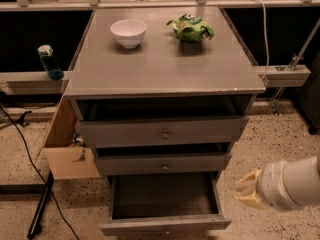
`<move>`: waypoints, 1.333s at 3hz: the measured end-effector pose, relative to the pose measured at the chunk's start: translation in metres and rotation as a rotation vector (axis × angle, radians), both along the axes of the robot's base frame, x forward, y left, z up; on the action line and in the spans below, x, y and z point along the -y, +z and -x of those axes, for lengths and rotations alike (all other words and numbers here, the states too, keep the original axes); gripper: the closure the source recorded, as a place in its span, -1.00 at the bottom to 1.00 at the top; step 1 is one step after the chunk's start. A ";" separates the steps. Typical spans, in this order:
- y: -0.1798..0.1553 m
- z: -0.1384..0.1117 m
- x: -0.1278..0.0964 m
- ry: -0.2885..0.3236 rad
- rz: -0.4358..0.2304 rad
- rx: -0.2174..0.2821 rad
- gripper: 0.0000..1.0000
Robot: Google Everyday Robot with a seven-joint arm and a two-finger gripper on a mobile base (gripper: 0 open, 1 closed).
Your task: Close bottom drawer
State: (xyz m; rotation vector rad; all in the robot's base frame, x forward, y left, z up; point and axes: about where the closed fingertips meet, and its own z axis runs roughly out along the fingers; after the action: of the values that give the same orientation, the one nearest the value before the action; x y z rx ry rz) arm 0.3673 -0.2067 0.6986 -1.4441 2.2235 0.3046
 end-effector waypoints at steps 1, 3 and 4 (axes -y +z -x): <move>-0.054 0.011 0.000 -0.008 -0.109 0.011 1.00; -0.123 0.030 -0.014 -0.040 -0.218 -0.052 1.00; -0.144 0.034 -0.014 0.016 -0.174 -0.041 1.00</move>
Offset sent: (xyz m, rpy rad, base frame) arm -0.0493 0.0239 -0.1840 0.3124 0.1004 -0.0793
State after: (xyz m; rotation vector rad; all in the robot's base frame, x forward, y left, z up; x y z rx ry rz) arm 0.3333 -0.1929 0.5544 -1.3738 2.1589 0.5234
